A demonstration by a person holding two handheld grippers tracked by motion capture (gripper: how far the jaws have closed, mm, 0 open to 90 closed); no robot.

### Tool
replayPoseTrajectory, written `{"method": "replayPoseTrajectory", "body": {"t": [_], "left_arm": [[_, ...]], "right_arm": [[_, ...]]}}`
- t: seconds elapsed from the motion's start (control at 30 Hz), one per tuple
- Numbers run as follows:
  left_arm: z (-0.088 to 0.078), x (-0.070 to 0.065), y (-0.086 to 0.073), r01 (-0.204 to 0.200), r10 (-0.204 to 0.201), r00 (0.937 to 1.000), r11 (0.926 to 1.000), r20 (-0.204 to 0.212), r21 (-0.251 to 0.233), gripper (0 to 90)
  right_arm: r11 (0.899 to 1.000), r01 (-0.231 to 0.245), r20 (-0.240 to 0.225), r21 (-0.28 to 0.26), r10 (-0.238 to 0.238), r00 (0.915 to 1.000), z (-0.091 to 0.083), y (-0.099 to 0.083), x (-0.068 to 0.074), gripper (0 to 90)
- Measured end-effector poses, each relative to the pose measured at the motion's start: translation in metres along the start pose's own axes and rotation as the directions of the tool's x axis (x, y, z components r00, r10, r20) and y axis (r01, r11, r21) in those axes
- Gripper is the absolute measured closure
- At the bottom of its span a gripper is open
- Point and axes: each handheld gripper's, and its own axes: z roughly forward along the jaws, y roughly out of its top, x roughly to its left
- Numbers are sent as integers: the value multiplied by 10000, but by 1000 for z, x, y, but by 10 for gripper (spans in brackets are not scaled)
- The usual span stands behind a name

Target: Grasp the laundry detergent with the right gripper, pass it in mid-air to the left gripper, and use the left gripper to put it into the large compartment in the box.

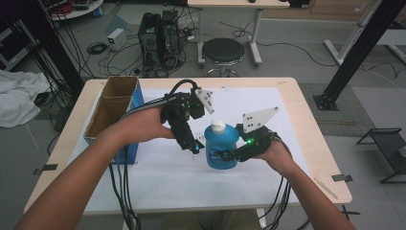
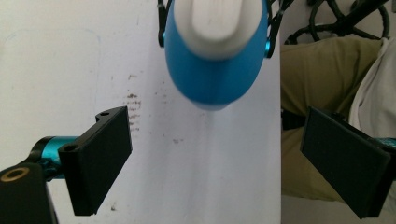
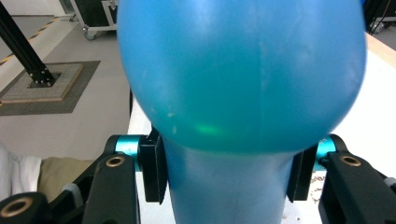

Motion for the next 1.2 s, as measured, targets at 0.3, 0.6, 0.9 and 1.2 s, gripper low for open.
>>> {"method": "replayPoseTrajectory", "body": {"t": [0.3, 0.6, 0.9, 1.2], "left_arm": [[3, 2, 19, -290, 287, 9994, 9994, 192, 189, 89], [5, 10, 33, -428, 412, 9986, 9978, 318, 502, 90], [7, 14, 48, -648, 594, 9968, 9925, 541, 1037, 90], [17, 16, 57, -904, 787, 9940, 9818, 756, 1670, 90]], "right_arm": [[9998, 8, -112, 173, -6, 9999, 0, 3, -1, 442], [9998, -111, -238, 145, 115, 9997, 1, 6, -1, 442], [10000, -90, -249, -32, 89, 9997, 0, 10, -4, 442], [10000, -87, -197, -46, 86, 9998, 1, 11, -4, 442]]}}
